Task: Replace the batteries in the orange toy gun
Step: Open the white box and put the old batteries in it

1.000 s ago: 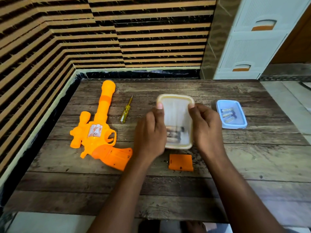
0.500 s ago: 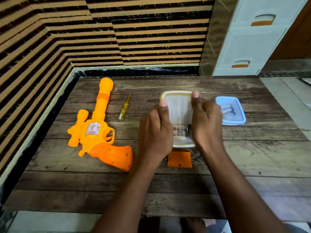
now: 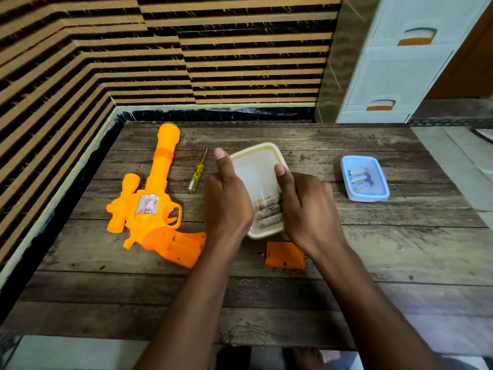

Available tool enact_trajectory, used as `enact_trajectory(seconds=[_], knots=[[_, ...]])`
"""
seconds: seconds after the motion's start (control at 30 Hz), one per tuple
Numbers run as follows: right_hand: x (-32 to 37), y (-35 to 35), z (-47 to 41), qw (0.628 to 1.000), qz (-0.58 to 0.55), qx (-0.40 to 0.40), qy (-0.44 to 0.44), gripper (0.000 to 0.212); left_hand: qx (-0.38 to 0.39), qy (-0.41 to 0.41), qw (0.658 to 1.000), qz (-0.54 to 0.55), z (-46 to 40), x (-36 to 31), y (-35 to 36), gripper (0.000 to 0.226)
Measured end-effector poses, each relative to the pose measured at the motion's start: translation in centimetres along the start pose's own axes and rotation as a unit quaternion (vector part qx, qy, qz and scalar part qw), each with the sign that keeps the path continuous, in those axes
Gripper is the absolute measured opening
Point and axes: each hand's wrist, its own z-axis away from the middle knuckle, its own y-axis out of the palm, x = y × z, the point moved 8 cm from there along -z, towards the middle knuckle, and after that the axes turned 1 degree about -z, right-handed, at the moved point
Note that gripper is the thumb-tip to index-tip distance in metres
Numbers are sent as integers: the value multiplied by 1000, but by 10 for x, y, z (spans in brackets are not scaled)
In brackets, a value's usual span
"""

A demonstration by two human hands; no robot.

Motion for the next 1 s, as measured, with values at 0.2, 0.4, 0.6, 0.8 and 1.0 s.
enact_trajectory(seconds=[0.2,0.4,0.6,0.8,1.0], knots=[[-27,-9,7,990,-70,-59,111,37,58,35,997,-28,-1,15,13,24],[-62,-16,-7,977,-50,-85,187,26,141,102,980,-100,-1,25,34,35],[-79,-15,-14,972,-80,-82,205,40,167,166,961,-144,5,26,50,47],[-74,-17,-17,980,-72,-54,178,34,182,210,935,-219,8,26,72,54],[-55,-45,-7,989,41,-108,94,29,184,218,926,-247,8,30,73,57]])
